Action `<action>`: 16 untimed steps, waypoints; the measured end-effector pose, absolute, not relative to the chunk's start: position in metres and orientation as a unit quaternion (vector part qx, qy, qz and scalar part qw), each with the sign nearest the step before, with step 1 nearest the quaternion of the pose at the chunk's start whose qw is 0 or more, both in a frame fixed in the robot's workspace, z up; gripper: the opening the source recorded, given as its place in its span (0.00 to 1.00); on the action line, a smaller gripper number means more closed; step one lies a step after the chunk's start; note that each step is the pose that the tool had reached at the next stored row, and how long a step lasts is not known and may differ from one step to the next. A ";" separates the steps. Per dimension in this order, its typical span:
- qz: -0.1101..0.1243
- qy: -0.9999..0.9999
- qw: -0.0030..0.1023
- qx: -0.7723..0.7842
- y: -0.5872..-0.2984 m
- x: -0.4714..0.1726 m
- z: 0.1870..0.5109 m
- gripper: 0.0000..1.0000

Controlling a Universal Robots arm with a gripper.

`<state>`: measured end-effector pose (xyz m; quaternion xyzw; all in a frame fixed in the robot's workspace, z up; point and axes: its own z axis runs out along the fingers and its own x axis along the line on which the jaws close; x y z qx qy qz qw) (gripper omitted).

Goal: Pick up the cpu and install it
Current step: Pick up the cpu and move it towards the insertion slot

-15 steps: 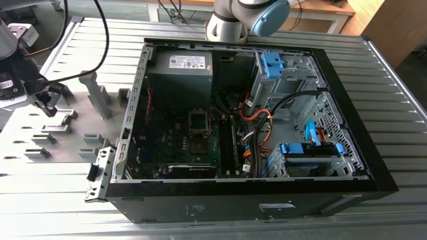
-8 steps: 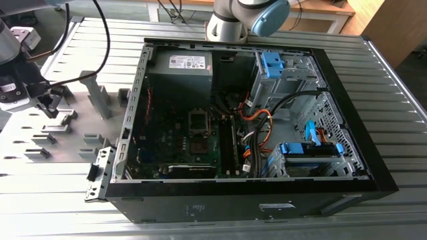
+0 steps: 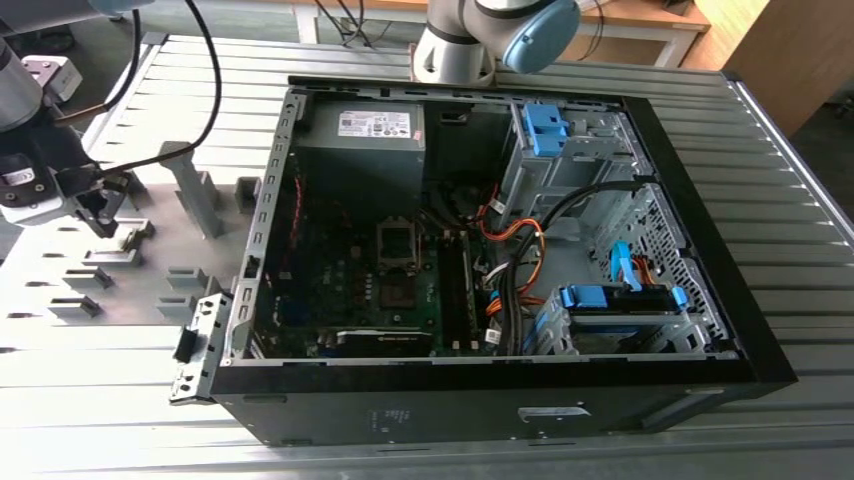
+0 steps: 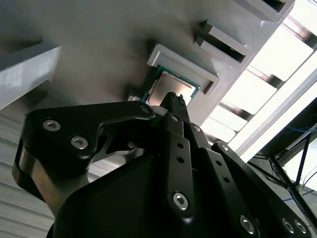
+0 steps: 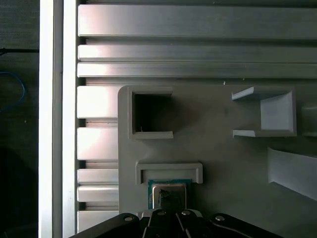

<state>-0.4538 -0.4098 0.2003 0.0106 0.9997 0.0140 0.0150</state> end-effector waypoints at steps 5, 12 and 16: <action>0.014 1.000 0.015 0.010 -0.410 -0.452 0.200 0.11; 0.012 1.000 0.015 0.006 -0.410 -0.452 0.199 0.11; 0.012 1.000 0.015 0.006 -0.410 -0.452 0.199 0.11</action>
